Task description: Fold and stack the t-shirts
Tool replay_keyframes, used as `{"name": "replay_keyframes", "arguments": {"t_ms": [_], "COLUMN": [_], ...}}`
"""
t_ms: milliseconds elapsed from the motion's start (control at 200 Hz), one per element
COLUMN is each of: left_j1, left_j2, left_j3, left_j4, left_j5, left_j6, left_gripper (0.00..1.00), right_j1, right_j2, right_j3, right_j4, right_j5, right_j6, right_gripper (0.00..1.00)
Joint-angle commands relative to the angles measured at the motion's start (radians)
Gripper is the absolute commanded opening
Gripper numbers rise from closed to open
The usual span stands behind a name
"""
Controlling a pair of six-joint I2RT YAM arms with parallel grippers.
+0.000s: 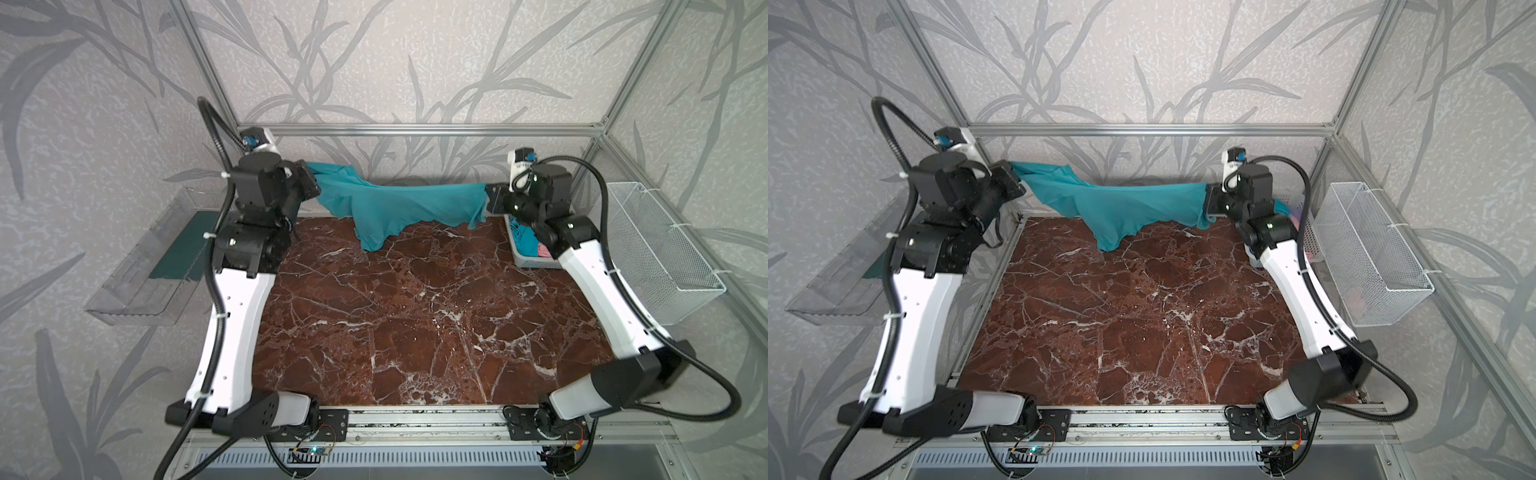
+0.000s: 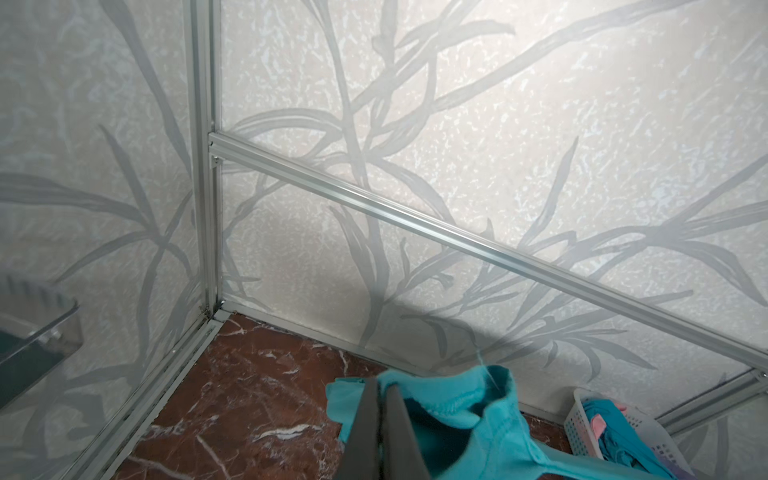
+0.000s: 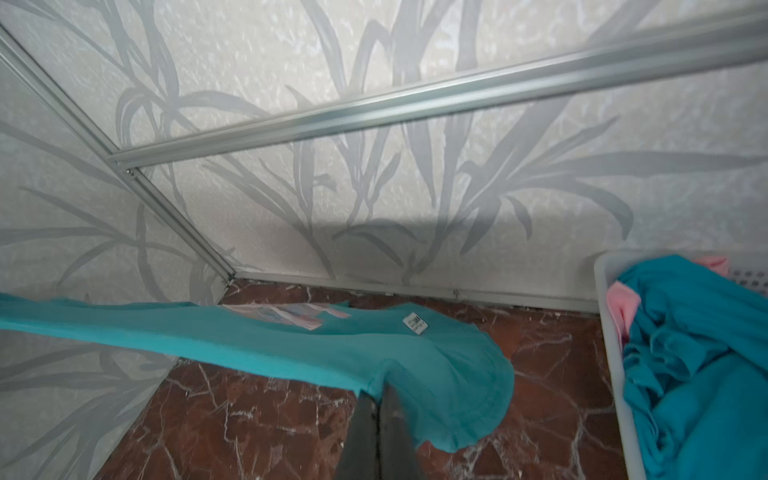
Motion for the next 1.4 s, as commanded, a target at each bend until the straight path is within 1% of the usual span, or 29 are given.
{"name": "replay_keyframes", "arguments": {"t_ms": [0, 120, 160, 235, 295, 350, 390, 410, 420, 450, 490, 540, 580, 640, 675, 705, 740, 760, 810, 870, 945, 1055, 1255, 1395], "left_j1": [0.003, 0.004, 0.002, 0.003, 0.002, 0.002, 0.001, 0.001, 0.002, 0.003, 0.002, 0.002, 0.002, 0.001, 0.003, 0.003, 0.001, 0.003, 0.001, -0.001, -0.012, -0.037, -0.064, -0.071], "left_j2": [-0.164, -0.368, -0.432, -0.537, -0.611, -0.674, -0.710, -0.723, -0.731, -0.750, -0.772, -0.787, -0.791, -0.781, -0.768, -0.754, -0.734, -0.719, -0.670, -0.585, -0.451, -0.241, 0.075, 0.254], "left_j3": [-0.284, -0.597, -0.687, -0.828, -0.924, -0.996, -1.033, -1.043, -1.048, -1.058, -1.067, -1.069, -1.065, -1.055, -1.051, -1.050, -1.054, -1.058, -1.071, -1.087, -1.096, -1.053, -0.904, -0.793], "left_j4": [0.041, -0.062, -0.088, -0.184, -0.239, -0.271, -0.284, -0.296, -0.300, -0.305, -0.296, -0.291, -0.287, -0.278, -0.272, -0.261, -0.236, -0.216, -0.165, -0.079, 0.019, 0.142, 0.266, 0.319], "left_j5": [-0.027, -0.050, -0.034, -0.066, -0.056, -0.032, -0.013, -0.009, -0.009, 0.005, 0.023, 0.036, 0.045, 0.051, 0.046, 0.044, 0.048, 0.050, 0.056, 0.070, 0.073, 0.080, 0.110, 0.151], "left_j6": [-0.042, -0.176, -0.178, -0.266, -0.336, -0.399, -0.425, -0.438, -0.446, -0.461, -0.473, -0.488, -0.492, -0.490, -0.485, -0.481, -0.472, -0.467, -0.465, -0.463, -0.465, -0.443, -0.413, -0.396], "left_gripper": [0.00, 0.00, 0.00, 0.00, 0.00, 0.00, 0.00, 0.03, 0.07, 0.18, 0.32, 0.45, 0.52, 0.56, 0.56, 0.56, 0.56, 0.56, 0.54, 0.53, 0.52, 0.53, 0.59, 0.62], "right_j1": [-0.002, 0.002, 0.005, 0.021, 0.038, 0.052, 0.061, 0.064, 0.065, 0.069, 0.069, 0.069, 0.069, 0.069, 0.069, 0.069, 0.074, 0.082, 0.122, 0.183, 0.248, 0.268, 0.271, 0.271], "right_j2": [-0.178, -0.346, -0.388, -0.448, -0.470, -0.477, -0.479, -0.481, -0.481, -0.483, -0.485, -0.480, -0.471, -0.443, -0.417, -0.389, -0.348, -0.322, -0.251, -0.156, -0.031, 0.107, 0.234, 0.283], "right_j3": [-0.331, -0.618, -0.700, -0.826, -0.886, -0.910, -0.913, -0.912, -0.912, -0.906, -0.893, -0.866, -0.843, -0.809, -0.793, -0.779, -0.763, -0.751, -0.715, -0.659, -0.582, -0.510, -0.496, -0.498], "right_j4": [0.118, 0.049, 0.027, -0.005, -0.036, -0.066, -0.079, -0.087, -0.090, -0.094, -0.099, -0.104, -0.103, -0.092, -0.074, -0.053, -0.031, -0.020, -0.002, -0.005, -0.036, -0.078, -0.096, -0.112], "right_j5": [0.048, -0.013, -0.029, -0.043, -0.048, -0.060, -0.058, -0.055, -0.052, -0.042, -0.024, 0.012, 0.043, 0.074, 0.079, 0.075, 0.066, 0.064, 0.072, 0.093, 0.101, 0.070, 0.028, 0.051], "right_j6": [0.075, 0.173, 0.196, 0.221, 0.232, 0.229, 0.227, 0.224, 0.223, 0.221, 0.217, 0.210, 0.206, 0.197, 0.195, 0.193, 0.193, 0.193, 0.188, 0.165, 0.129, 0.120, 0.124, 0.122], "right_gripper": [0.00, 0.00, 0.00, 0.00, 0.00, 0.06, 0.13, 0.16, 0.18, 0.27, 0.36, 0.43, 0.46, 0.46, 0.46, 0.43, 0.37, 0.32, 0.21, 0.15, 0.15, 0.14, 0.16, 0.17]}}
